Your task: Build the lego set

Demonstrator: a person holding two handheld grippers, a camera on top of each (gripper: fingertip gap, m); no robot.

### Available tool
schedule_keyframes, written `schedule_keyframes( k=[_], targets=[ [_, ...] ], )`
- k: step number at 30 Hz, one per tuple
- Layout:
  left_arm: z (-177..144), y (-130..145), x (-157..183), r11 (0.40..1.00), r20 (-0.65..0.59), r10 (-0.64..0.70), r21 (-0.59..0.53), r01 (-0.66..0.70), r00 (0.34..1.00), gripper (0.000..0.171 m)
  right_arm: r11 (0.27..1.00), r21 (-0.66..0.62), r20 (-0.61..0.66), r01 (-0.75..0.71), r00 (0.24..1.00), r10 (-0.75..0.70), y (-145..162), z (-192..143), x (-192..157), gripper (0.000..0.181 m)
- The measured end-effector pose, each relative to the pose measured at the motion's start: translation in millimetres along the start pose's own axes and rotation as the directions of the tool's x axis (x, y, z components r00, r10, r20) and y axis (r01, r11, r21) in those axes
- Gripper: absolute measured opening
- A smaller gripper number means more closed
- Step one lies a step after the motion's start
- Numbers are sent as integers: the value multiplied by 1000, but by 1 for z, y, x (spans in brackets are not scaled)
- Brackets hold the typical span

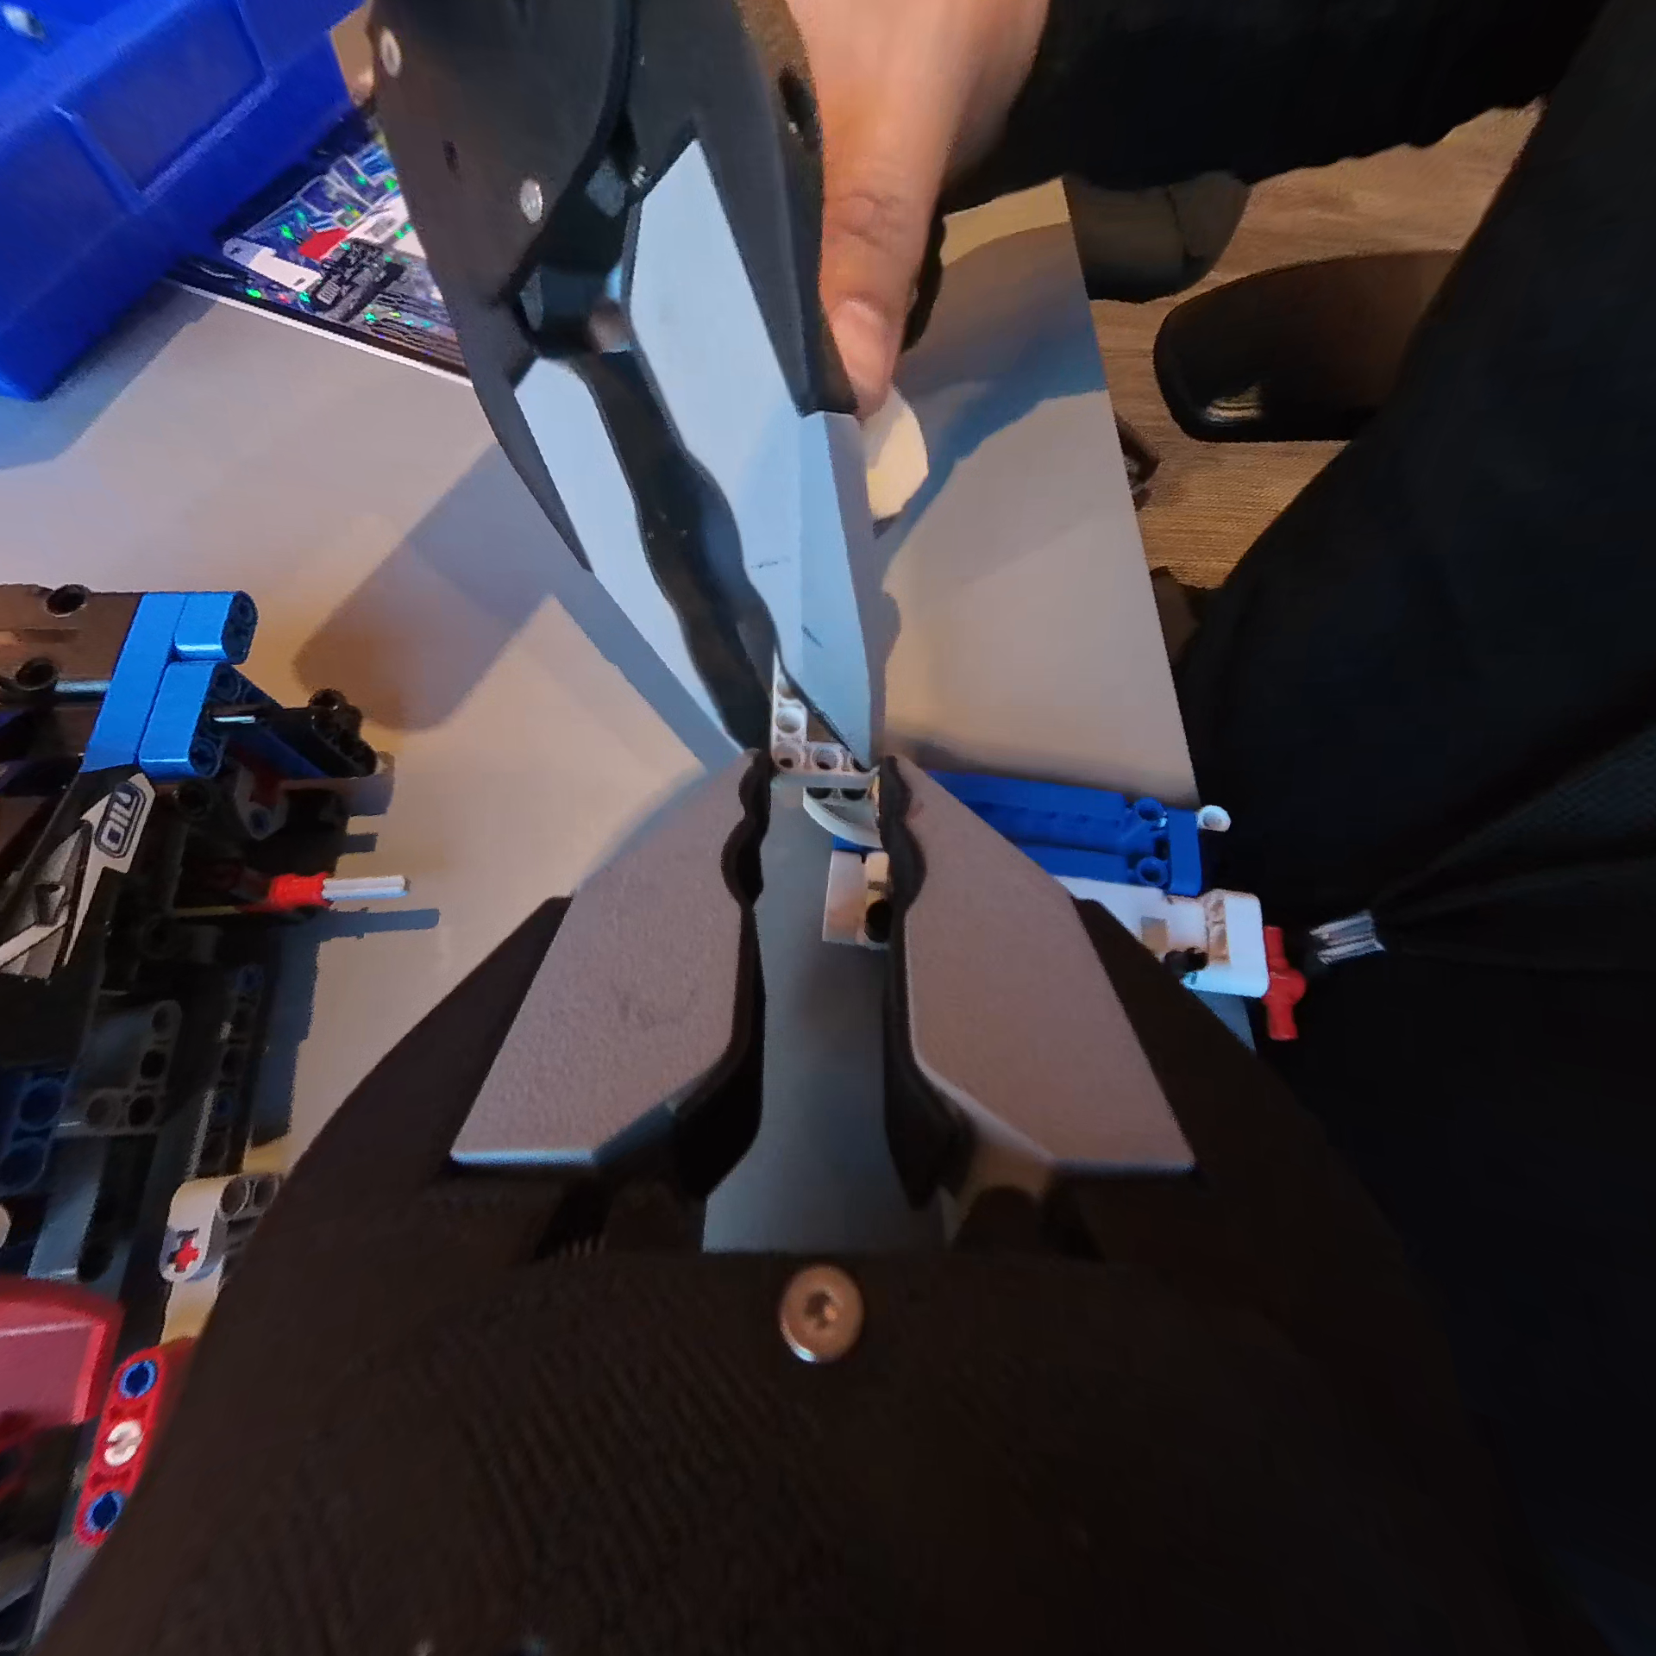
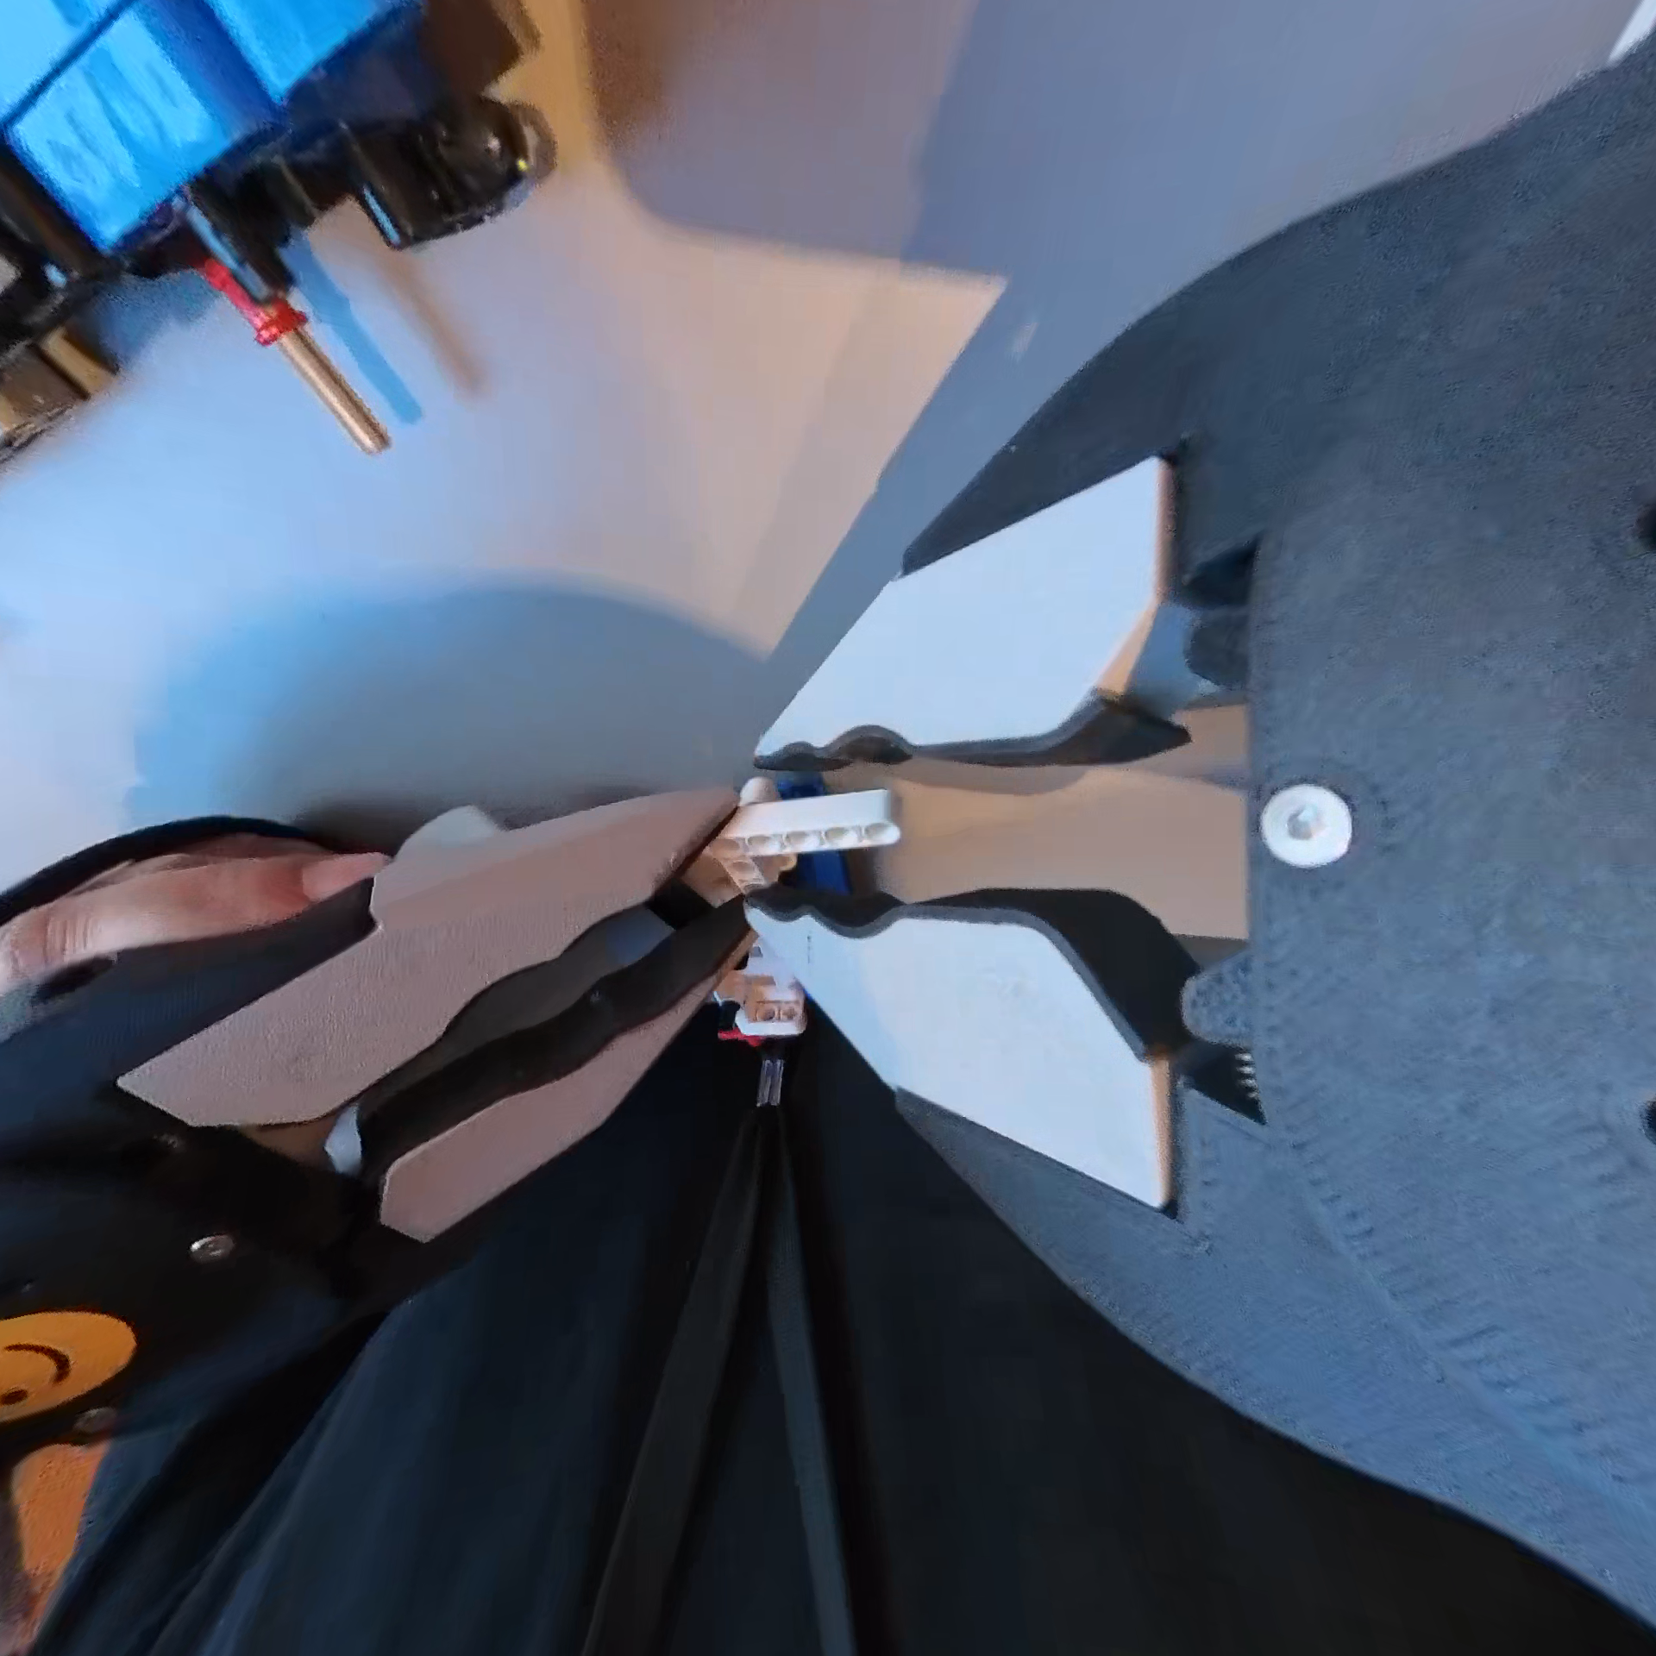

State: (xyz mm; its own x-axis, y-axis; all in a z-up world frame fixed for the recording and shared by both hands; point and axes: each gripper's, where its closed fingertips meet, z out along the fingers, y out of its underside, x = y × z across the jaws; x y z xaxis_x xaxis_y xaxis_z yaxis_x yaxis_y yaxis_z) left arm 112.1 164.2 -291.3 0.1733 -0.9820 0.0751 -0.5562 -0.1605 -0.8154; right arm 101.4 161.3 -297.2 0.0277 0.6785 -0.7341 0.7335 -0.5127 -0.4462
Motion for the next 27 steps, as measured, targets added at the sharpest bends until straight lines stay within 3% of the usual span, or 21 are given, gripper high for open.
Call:
schedule_keyframes(
  k=[12,27],
  targets=[
    [1,0,1,1000,-35,-19,-14,18,999,22,988,5,132,-154,980,152,2,1,-3,18],
    [-1,2,1,1000,-13,5,-6,-5,1000,22,988,-112,47,-102,993,108,3,3,-3,18]
  ],
)
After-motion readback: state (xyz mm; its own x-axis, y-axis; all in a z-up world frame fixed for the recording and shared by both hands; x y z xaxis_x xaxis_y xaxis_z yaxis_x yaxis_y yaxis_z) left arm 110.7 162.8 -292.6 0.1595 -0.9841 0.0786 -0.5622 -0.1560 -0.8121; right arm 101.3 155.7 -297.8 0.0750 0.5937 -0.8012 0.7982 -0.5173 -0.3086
